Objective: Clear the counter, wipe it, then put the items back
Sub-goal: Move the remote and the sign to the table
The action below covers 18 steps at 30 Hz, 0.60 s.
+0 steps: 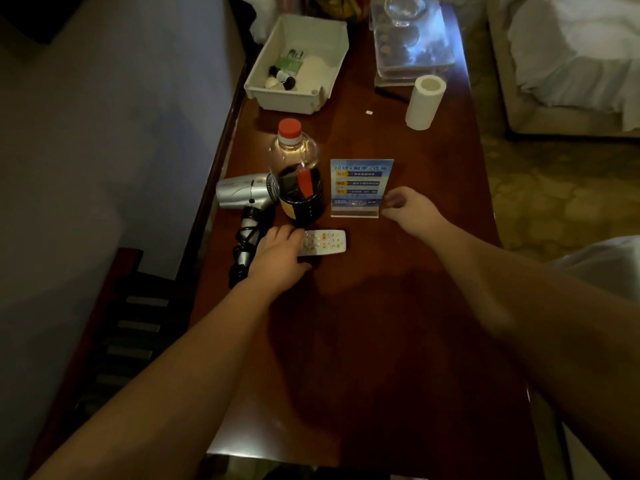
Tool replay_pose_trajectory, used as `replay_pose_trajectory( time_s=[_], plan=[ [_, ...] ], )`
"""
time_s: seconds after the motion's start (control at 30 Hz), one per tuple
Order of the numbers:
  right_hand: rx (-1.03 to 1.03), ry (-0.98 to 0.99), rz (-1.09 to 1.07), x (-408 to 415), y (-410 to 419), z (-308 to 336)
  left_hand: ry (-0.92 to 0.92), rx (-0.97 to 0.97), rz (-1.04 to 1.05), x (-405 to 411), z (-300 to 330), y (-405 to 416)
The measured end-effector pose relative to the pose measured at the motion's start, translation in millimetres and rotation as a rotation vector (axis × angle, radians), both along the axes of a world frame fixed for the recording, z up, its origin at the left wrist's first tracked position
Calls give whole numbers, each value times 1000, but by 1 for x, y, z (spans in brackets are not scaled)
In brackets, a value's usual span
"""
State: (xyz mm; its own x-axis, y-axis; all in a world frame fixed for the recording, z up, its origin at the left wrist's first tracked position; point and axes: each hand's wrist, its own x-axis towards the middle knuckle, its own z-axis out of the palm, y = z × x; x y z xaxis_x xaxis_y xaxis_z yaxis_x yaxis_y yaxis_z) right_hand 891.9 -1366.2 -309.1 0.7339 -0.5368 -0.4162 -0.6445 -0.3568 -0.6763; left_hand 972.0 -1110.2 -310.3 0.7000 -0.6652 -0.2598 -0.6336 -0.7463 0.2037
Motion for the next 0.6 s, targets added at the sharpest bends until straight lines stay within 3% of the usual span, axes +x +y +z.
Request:
replay_pose_trajectory(
  time_s=[0.4, 0.6],
  plan=[
    [27, -19, 163, -124, 59, 74, 244, -343, 563, -119, 85, 71],
    [-46, -34, 424, -203, 105, 110, 332, -583, 815, -225, 114, 113]
  ],
)
